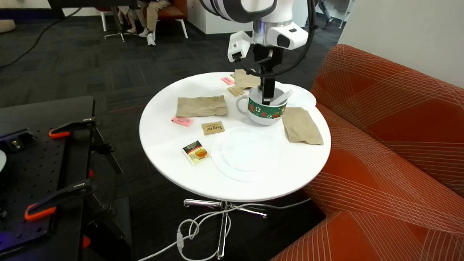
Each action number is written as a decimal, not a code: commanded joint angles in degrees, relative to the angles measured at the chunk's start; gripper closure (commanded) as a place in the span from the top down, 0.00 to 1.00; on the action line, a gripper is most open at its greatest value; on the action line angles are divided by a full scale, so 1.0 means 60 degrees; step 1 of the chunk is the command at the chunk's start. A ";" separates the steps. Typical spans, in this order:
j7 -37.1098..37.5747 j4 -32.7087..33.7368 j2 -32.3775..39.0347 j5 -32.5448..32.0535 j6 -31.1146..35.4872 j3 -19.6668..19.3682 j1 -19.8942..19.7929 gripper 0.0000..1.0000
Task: Remove the marker from the mug cup and place it on the table
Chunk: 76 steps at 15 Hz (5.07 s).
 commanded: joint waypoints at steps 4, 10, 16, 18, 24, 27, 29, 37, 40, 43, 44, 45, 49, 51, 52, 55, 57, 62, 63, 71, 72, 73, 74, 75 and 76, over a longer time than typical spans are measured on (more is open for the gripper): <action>-0.0105 -0.0358 0.0051 0.0219 0.1118 -0.0254 0.0223 1.00; -0.0043 -0.0255 0.0178 0.0208 0.1420 -0.0469 0.0332 0.95; -0.0068 -0.0124 0.0254 0.0206 0.1441 -0.0600 0.0411 0.46; -0.0081 -0.0086 0.0274 0.0205 0.1432 -0.0603 0.0420 0.31; -0.0090 -0.0077 0.0259 0.0192 0.1425 -0.0606 0.0443 0.05; 0.0001 -0.0443 -0.0033 0.0143 0.1723 -0.0685 0.0557 0.05; 0.0136 -0.0811 -0.0294 0.0051 0.2237 -0.0887 0.0786 0.05; 0.0809 -0.2557 -0.1665 -0.0053 0.4174 -0.2665 0.2547 0.05; 0.0897 -0.3152 -0.2320 -0.0126 0.4448 -0.3160 0.3076 0.05; 0.0519 -0.3725 -0.3159 -0.0046 0.4472 -0.3039 0.3169 0.05; 0.0297 -0.3874 -0.3416 -0.0014 0.4415 -0.2832 0.3092 0.05; 0.0204 -0.4025 -0.3674 0.0000 0.4344 -0.2720 0.3093 0.05; -0.0621 -0.4803 -0.4959 0.0396 0.3886 -0.1656 0.2758 0.05; -0.1248 -0.5035 -0.5503 0.0829 0.3229 -0.0464 0.1989 0.05; -0.1696 -0.5080 -0.5685 0.1256 0.2792 -0.0013 0.1755 0.05; -0.4247 -0.4821 -0.5902 0.3833 0.0937 0.0367 0.1769 0.05; -0.4689 -0.4504 -0.5838 0.3999 -0.0588 0.0895 0.1079 0.05; -0.4133 -0.3537 -0.4758 0.2537 -0.3211 0.1009 0.0597 0.05; -0.4063 -0.3368 -0.4527 0.2225 -0.3448 0.1035 0.0588 0.05; -0.4244 -0.1693 -0.2719 0.0994 -0.4308 0.1358 0.0701 0.05; -0.4240 -0.1440 -0.2474 0.0881 -0.4388 0.1400 0.0735 0.05; -0.4360 -0.1210 -0.2258 0.0858 -0.4462 0.1469 0.0731 0.05; -0.4315 -0.0967 -0.2024 0.0720 -0.4505 0.1500 0.0787 0.05; -0.4403 -0.0746 -0.1834 0.0671 -0.4581 0.1569 0.0799 0.05; -0.4380 -0.0525 -0.1612 0.0520 -0.4579 0.1593 0.0867 0.05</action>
